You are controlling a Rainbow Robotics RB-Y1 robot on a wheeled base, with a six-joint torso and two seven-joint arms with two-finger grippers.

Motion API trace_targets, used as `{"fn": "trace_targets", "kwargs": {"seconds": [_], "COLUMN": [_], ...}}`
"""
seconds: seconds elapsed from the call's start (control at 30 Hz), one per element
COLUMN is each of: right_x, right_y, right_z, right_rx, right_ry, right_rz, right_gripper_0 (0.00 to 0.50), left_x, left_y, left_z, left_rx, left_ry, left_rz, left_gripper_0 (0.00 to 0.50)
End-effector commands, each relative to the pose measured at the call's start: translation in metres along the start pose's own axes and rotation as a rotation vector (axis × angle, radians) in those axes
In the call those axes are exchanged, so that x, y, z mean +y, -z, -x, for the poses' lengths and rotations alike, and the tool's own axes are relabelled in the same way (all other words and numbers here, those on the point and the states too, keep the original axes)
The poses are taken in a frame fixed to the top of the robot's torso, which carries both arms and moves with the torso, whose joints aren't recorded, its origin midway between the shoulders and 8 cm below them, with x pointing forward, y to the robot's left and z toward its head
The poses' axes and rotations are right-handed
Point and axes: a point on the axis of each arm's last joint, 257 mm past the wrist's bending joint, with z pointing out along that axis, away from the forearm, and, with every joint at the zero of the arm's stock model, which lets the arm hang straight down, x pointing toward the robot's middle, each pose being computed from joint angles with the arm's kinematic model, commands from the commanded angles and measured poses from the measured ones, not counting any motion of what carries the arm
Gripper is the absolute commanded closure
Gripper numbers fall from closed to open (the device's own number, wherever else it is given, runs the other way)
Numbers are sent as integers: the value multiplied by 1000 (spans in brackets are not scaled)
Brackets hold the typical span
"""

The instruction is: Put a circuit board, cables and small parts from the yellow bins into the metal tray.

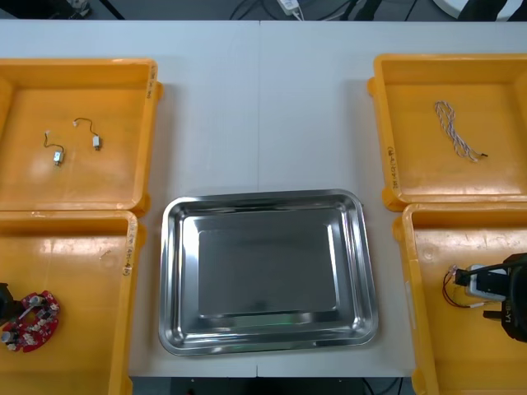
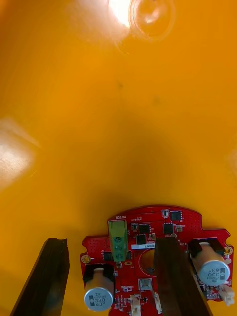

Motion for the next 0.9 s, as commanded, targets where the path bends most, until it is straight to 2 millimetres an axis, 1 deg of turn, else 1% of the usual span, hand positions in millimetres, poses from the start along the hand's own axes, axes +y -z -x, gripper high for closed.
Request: {"fn": "trace_targets", "kwargs": {"seconds": [0.03,0.27,0.33,0.4,0.63,0.9], "right_x": [-10,-9,-10,-9,-8,-8], "right_y": [0,-6,-10,-11,-15,-24], "right_z": [1,3,-2,-3,-6,-11], "right_rx": [13,2,5,3,13,6], "right_ry": [92,95,86,80,83,72], "right_rz": [-23,-31,-33,-32,-34,-48], "right_gripper_0": [0,0,0,0,0,1], "left_x": [4,6,6,7,7,5], "left_y": [-5,-13,-16,-17,-18,-17], "left_z": [-9,-6,-4,-5,-8,-8], "left_rx": [-4,-16,-23,-20,-11,-11], "left_ry": [-70,-67,-70,-74,-80,-93], "left_rz": [8,2,1,2,-3,-8], "left_gripper_0": [0,0,0,0,0,0]}}
